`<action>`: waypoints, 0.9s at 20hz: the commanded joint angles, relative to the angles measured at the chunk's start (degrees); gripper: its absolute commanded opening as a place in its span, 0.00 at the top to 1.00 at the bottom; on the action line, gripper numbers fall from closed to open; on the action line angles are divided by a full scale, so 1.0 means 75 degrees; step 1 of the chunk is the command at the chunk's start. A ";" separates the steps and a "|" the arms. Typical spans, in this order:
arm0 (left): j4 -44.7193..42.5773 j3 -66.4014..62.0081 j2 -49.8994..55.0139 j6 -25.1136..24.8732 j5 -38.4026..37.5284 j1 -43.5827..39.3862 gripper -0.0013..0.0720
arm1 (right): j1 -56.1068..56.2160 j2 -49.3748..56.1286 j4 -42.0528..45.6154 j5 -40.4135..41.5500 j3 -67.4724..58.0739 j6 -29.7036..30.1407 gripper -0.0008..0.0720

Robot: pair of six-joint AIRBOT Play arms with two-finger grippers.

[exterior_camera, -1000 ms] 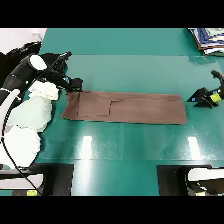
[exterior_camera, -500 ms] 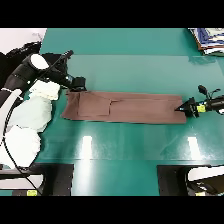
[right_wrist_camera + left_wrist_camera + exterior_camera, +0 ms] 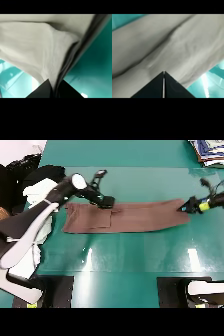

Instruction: Fold the shirts.

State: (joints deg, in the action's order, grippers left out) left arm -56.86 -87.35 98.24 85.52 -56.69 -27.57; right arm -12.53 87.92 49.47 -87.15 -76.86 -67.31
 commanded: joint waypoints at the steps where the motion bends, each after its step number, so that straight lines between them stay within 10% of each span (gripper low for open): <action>1: 0.0335 -0.0965 0.1078 0.0035 0.0006 -0.0641 0.95 | 0.0737 -0.0901 -0.0067 -0.0178 -0.1212 -0.1005 0.97; 18: -0.0256 -0.1617 0.1303 0.0178 -0.0379 -0.0443 0.95 | 0.4645 -0.0717 -0.0085 0.0717 -0.3398 -0.1137 0.97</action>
State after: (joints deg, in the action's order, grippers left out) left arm -54.61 -97.80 109.80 86.98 -55.33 -33.26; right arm 18.90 81.43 49.04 -83.92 -102.02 -77.03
